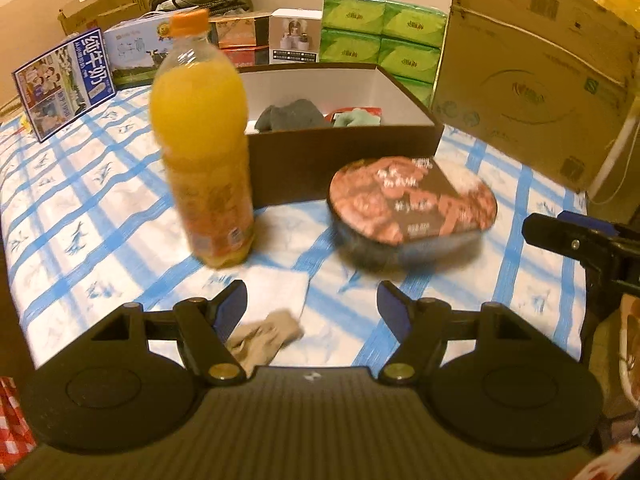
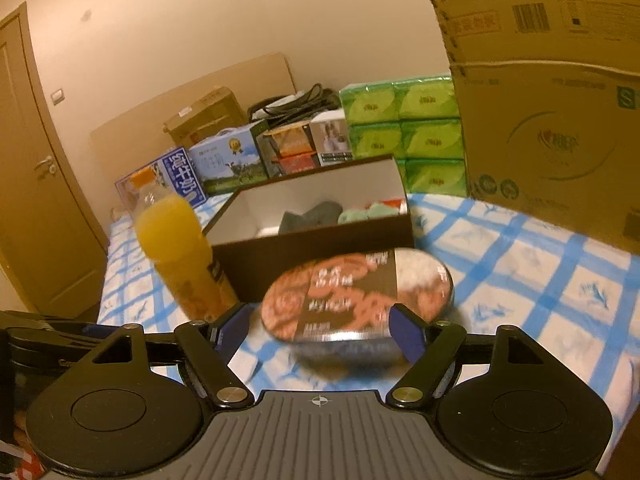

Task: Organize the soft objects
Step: 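Withdraw both grippers from the box back toward the beige sock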

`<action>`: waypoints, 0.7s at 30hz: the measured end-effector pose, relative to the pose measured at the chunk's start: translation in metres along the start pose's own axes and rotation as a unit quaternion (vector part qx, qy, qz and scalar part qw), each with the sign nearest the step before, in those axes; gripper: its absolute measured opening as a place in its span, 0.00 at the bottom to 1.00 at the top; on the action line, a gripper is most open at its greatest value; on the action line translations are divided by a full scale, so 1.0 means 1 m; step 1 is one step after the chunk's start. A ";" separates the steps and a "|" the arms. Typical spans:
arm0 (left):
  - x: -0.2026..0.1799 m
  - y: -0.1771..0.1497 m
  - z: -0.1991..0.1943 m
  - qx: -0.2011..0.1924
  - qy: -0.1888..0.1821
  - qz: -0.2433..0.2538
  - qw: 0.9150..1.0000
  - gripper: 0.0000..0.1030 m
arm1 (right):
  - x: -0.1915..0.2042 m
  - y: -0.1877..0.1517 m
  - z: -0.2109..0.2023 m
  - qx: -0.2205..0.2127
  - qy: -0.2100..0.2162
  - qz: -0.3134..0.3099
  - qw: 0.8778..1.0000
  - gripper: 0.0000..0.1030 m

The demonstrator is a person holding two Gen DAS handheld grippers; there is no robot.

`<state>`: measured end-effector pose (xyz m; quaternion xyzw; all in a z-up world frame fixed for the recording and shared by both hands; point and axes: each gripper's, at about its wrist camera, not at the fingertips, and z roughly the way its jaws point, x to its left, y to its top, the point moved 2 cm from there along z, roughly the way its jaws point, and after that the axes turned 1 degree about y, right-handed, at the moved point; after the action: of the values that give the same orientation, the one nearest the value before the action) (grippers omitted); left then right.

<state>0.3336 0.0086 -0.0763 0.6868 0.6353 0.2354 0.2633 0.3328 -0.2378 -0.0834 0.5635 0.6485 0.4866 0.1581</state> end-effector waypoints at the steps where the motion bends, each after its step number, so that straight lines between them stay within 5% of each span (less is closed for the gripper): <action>1: 0.003 -0.006 -0.003 0.001 -0.001 -0.001 1.000 0.68 | 0.002 -0.006 -0.004 0.001 -0.003 0.001 1.000 0.75; 12: 0.040 -0.071 -0.016 0.030 0.003 -0.083 0.996 0.68 | 0.027 -0.064 -0.011 0.034 -0.003 0.031 0.999 0.75; 21: 0.056 -0.106 -0.012 0.047 0.024 -0.102 0.993 0.68 | 0.045 -0.097 -0.004 0.064 -0.004 0.041 0.997 0.75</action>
<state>0.2507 0.0711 -0.1381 0.6244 0.7184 0.1935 0.2378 0.2599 -0.1890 -0.1445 0.6004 0.6542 0.4479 0.1047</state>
